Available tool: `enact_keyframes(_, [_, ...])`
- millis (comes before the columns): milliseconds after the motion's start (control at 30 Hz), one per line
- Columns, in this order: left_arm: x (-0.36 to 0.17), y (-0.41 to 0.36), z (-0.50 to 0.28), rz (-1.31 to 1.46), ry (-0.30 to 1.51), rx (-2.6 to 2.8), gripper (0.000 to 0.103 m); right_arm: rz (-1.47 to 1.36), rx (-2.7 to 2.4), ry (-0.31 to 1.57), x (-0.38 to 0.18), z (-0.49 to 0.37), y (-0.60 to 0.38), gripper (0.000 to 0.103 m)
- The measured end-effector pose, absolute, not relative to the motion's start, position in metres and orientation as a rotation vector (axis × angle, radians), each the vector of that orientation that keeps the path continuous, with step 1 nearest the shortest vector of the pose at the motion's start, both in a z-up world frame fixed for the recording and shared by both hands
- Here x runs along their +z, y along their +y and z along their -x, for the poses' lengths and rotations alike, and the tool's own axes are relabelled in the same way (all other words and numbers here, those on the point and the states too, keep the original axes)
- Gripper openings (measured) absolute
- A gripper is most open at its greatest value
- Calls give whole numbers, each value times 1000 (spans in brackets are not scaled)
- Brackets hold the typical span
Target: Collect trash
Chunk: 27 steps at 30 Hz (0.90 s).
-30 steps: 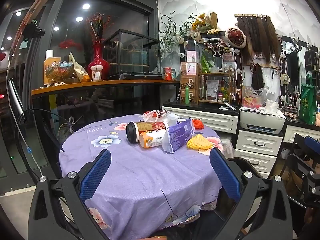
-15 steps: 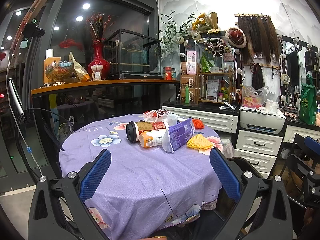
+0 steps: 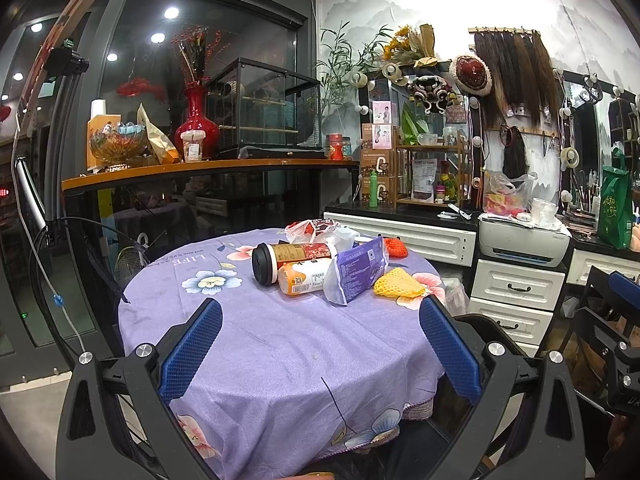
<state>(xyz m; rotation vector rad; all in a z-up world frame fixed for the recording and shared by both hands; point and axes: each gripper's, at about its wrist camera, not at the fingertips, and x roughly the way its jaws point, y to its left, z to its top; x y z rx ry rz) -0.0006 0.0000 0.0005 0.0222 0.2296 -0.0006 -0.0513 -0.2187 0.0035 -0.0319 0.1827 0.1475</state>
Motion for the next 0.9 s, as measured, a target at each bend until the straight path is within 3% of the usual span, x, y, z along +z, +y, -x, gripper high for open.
enact_keyframes(900, [5,-9,3,-24,235,0,98,32,148,184,3,52,-218,98])
